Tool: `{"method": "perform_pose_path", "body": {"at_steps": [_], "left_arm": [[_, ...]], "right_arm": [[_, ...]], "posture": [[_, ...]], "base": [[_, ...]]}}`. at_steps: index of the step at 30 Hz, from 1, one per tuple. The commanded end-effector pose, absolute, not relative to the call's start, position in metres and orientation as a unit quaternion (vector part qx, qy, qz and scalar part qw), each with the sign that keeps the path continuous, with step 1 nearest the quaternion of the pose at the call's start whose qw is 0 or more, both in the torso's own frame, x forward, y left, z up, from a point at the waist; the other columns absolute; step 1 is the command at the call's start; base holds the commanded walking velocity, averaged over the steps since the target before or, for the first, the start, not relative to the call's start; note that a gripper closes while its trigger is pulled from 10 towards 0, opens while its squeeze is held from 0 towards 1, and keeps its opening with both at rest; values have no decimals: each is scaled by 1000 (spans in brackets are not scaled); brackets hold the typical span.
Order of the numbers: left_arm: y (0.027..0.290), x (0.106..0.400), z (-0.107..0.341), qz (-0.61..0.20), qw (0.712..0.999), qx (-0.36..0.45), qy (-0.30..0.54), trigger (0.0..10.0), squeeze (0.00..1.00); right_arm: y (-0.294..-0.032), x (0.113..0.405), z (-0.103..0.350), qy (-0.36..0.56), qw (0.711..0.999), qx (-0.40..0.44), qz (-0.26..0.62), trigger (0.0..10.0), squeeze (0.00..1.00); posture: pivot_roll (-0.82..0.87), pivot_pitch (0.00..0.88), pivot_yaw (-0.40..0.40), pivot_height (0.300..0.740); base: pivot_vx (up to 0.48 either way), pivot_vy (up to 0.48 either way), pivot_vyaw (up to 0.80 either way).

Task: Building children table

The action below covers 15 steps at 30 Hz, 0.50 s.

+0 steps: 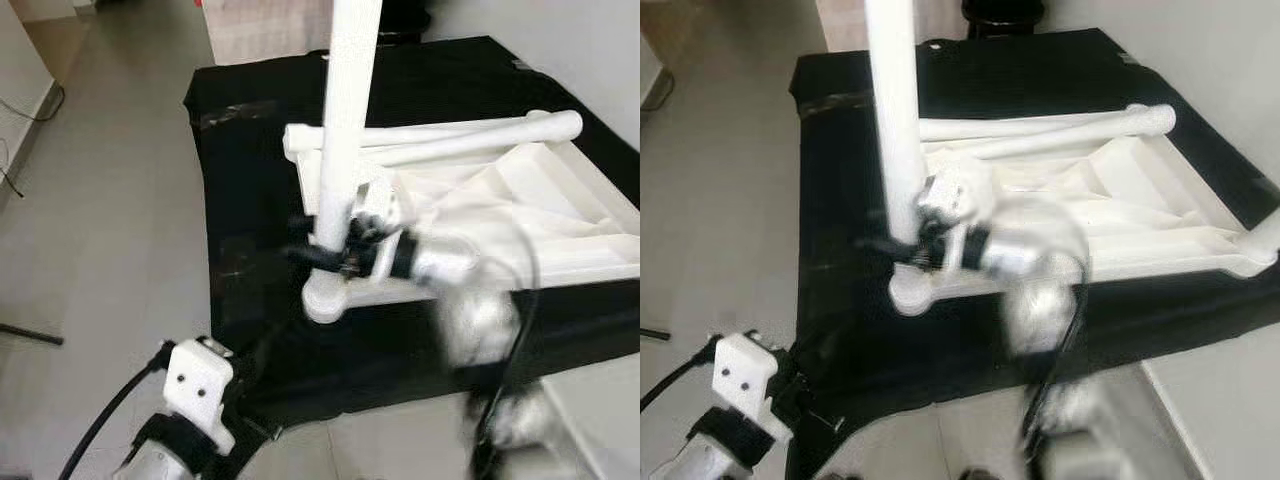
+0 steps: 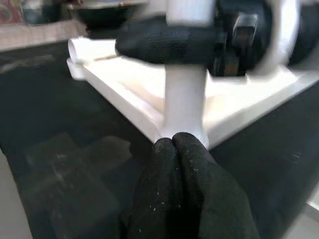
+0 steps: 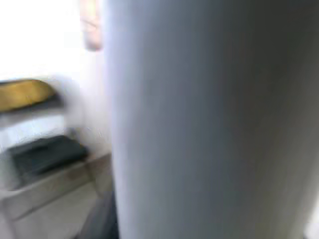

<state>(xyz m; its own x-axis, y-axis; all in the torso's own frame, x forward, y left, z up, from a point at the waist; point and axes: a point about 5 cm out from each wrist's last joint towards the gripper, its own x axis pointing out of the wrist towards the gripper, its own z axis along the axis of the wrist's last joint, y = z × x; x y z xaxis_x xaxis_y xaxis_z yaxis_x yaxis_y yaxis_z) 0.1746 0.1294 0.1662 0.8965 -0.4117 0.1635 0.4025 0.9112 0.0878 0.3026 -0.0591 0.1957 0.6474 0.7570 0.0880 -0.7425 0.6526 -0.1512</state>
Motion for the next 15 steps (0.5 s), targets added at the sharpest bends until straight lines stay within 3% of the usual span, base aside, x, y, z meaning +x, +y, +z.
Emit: {"method": "perform_pose_path", "body": {"at_steps": [1, 10, 11, 13, 14, 15], "left_arm": [[132, 176, 161, -207, 975, 24, -80, 10000, 0], [133, 183, 160, -196, 976, 25, -87, 10000, 0], [133, 184, 160, -191, 977, 25, -88, 10000, 0], [132, 184, 161, -192, 977, 23, -89, 10000, 0], [132, 184, 161, -193, 977, 23, -89, 10000, 0], [132, 184, 161, -194, 977, 22, -90, 10000, 0]], "right_arm": [[-66, 300, 174, -19, 938, -91, 333, 0, 0], [-63, 304, 177, -21, 945, -106, 308, 0, 0], [-63, 306, 186, -18, 933, -114, 342, 10000, 0], [-61, 307, 203, -30, 915, -121, 384, 10000, 0], [-61, 310, 211, -40, 906, -114, 405, 10000, 188], [-59, 311, 216, -45, 888, -103, 447, 10000, 1000]], "posture": [[52, 126, -32, 740], [50, 109, -46, 740], [50, 114, -50, 740], [42, 119, -52, 740], [39, 120, -52, 740], [39, 120, -52, 740]], "base": [[0, 0, 0], [0, 0, 0], [0, 0, 0], [0, 0, 0], [0, 0, 0], [0, 0, 0]]}}
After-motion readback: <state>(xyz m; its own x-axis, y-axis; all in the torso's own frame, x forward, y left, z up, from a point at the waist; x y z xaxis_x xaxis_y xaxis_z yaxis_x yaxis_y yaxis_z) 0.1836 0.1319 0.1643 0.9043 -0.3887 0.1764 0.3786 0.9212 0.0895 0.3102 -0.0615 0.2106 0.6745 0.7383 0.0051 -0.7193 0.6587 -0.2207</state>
